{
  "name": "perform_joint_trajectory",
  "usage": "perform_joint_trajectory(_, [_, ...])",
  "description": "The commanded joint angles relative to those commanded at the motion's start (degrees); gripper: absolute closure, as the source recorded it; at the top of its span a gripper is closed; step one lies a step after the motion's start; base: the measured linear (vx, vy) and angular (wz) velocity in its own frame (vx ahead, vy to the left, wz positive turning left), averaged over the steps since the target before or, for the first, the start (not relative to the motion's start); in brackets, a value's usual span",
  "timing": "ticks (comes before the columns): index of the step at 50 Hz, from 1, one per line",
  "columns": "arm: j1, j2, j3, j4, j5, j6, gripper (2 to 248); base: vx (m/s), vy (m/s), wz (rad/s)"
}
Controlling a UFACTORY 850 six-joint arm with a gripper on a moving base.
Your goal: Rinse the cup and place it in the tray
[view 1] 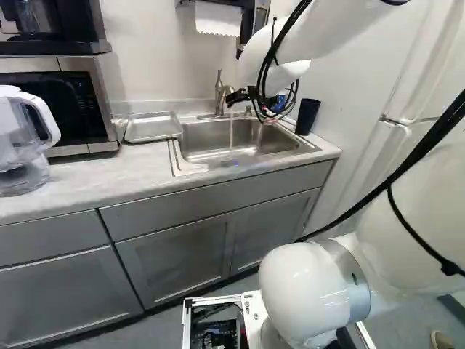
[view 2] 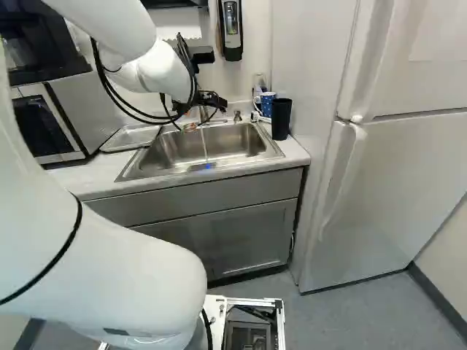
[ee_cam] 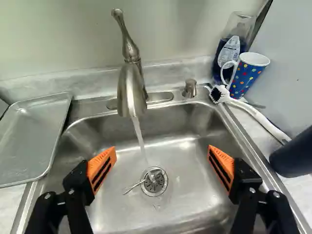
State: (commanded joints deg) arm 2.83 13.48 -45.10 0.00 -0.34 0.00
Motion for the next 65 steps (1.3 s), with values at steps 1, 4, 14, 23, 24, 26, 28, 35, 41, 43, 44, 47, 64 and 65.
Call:
perform_joint_trajectory(1, [0.0, 0.0, 0.0, 0.0, 0.0, 0.0, 3, 0.0, 0.0, 0.0])
perform_joint_trajectory(4, [0.0, 0.0, 0.0, 0.0, 0.0, 0.0, 3, 0.0, 0.0, 0.0])
perform_joint_trajectory(14, [-0.7, 0.1, 0.0, 0.0, 0.0, 0.0, 3, 0.0, 0.0, 0.0])
perform_joint_trajectory(23, [-2.1, 0.1, 0.1, 0.0, 0.0, 0.0, 3, 0.0, 0.0, 0.0])
perform_joint_trajectory(24, [-2.3, 0.1, 0.1, 0.0, 0.0, 0.0, 3, 0.0, 0.0, 0.0])
perform_joint_trajectory(26, [-2.6, 0.1, 0.1, 0.0, 0.0, 0.0, 3, 0.0, 0.0, 0.0])
perform_joint_trajectory(28, [-3.0, 0.1, 0.1, 0.0, 0.0, 0.0, 3, 0.0, 0.0, 0.0])
perform_joint_trajectory(35, [-4.2, 0.1, 0.1, 0.0, 0.1, 0.0, 3, 0.0, 0.0, 0.0])
perform_joint_trajectory(41, [-5.2, 0.0, 0.0, 0.0, 0.3, 0.0, 3, 0.0, 0.0, 0.0])
perform_joint_trajectory(43, [-5.6, 0.0, 0.0, 0.1, 0.5, 0.0, 3, 0.0, 0.0, 0.0])
perform_joint_trajectory(44, [-5.8, 0.0, 0.0, 0.2, 0.5, 0.0, 3, 0.0, 0.0, 0.0])
perform_joint_trajectory(47, [-6.3, 0.0, 0.0, 0.4, 0.7, 0.0, 3, 0.0, 0.0, 0.0])
perform_joint_trajectory(64, [-9.4, 0.2, 0.2, 4.5, 4.0, 0.0, 3, 0.0, 0.0, 0.0])
perform_joint_trajectory(65, [-9.6, 0.2, 0.3, 4.8, 4.2, 0.0, 3, 0.0, 0.0, 0.0])
